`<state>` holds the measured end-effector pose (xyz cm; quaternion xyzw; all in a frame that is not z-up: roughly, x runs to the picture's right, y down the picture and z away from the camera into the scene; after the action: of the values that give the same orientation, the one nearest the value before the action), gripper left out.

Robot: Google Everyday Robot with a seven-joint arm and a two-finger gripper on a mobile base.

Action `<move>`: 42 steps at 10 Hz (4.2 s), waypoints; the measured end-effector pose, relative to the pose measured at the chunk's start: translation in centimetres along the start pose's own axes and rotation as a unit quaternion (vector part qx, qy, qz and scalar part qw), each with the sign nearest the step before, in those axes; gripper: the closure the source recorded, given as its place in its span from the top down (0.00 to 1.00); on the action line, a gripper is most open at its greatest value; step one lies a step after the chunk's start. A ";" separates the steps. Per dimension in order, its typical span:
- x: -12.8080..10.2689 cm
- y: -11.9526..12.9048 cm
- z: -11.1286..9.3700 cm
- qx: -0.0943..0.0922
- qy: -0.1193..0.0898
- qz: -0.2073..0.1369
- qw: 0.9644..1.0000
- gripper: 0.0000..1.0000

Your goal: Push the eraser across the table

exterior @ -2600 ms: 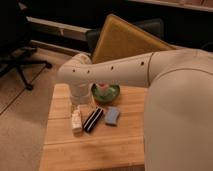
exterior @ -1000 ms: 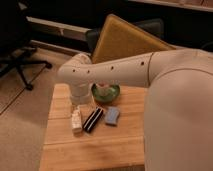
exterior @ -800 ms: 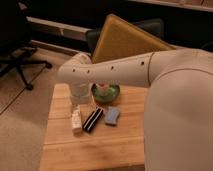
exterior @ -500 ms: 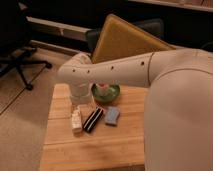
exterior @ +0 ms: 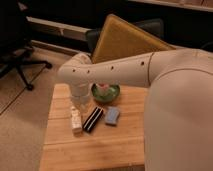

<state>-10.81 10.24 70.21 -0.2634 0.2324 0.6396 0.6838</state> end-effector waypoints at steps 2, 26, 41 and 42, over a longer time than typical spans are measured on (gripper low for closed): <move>-0.3 -0.3 0.1 -0.005 -0.005 0.005 1.000 0.00; -1.1 -3.9 13.8 -0.065 0.123 0.065 0.988 0.00; -3.1 -5.5 18.6 0.007 0.164 0.084 0.983 0.00; -4.8 -5.1 18.8 0.012 0.137 0.064 0.988 0.00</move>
<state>-6.39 18.79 87.86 -0.3250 0.3482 0.6365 0.6066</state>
